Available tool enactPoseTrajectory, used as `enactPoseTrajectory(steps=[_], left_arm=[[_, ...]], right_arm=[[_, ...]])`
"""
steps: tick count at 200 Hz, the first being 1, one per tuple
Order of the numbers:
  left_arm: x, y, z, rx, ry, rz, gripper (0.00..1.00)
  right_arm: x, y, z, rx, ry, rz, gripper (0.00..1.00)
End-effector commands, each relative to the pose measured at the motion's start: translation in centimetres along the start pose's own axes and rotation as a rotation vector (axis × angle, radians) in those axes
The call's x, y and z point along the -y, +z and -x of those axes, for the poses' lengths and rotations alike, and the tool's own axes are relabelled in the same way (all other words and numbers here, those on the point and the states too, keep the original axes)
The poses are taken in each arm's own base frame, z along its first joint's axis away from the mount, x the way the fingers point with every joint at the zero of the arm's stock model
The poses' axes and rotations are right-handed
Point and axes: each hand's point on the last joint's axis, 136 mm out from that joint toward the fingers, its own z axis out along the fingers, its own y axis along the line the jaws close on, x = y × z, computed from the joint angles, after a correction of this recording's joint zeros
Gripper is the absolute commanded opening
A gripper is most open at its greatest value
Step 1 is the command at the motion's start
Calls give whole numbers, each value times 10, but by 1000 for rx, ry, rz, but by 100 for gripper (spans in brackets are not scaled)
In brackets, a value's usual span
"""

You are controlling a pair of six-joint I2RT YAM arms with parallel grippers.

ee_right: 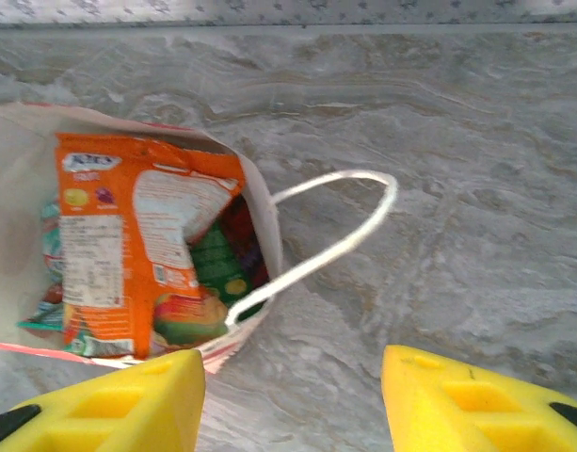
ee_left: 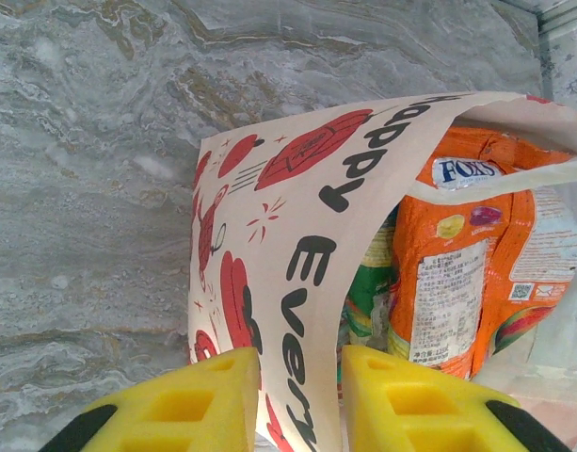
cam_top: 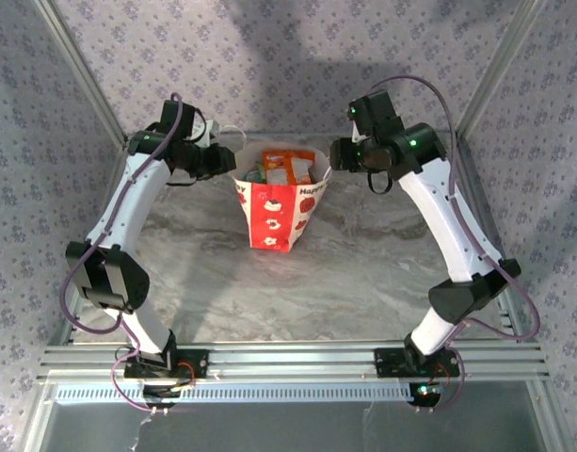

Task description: Place the snacks into the paper bag

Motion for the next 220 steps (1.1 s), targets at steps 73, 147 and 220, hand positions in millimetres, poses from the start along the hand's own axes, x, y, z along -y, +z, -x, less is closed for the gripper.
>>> enactPoseTrajectory(steps=[73,147,220], left_arm=[[9,-29,2,53,57,22,30],[12,-27,3,41,56,13,32],[36,-35,19,74,106,-32,38]], right_arm=[[-12,60,5,-94,62,55,52],[-21,60,27,1,131,99,16],[-44,51,37,33,70,172,0]])
